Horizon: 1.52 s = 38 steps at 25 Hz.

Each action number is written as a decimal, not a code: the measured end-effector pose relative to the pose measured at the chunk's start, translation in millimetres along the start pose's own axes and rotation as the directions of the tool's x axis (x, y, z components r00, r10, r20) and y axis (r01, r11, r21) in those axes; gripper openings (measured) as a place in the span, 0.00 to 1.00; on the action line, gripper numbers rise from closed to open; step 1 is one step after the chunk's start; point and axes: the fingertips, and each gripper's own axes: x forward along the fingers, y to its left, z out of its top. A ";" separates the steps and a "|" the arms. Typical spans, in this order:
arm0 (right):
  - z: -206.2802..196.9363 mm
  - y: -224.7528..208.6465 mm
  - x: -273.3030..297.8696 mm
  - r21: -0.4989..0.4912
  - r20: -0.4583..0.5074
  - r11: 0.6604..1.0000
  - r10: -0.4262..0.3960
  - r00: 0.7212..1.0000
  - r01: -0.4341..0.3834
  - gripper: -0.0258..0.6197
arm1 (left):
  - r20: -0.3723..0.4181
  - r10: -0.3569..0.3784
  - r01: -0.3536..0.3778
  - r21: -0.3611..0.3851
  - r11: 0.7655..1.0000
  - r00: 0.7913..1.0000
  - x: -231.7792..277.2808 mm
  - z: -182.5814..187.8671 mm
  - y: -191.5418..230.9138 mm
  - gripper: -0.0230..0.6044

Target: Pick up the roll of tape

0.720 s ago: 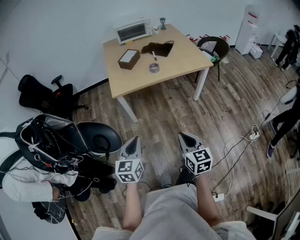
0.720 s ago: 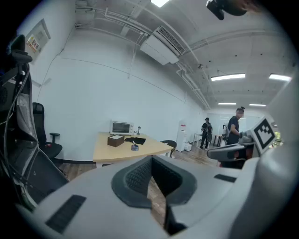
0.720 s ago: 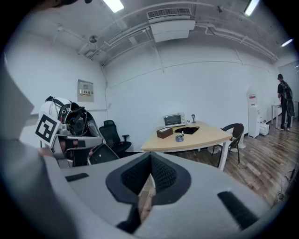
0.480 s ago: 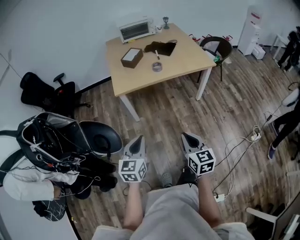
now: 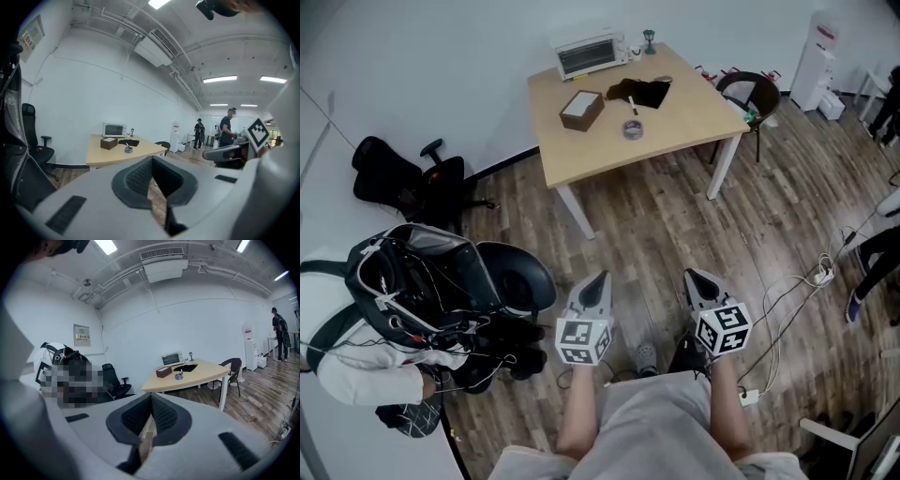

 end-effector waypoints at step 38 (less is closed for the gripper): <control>79.6 -147.6 152.8 0.016 -0.031 0.975 0.224 0.974 -0.223 0.47 | -0.084 0.128 -0.128 0.010 0.992 0.988 211.4 35.0 40.2 0.30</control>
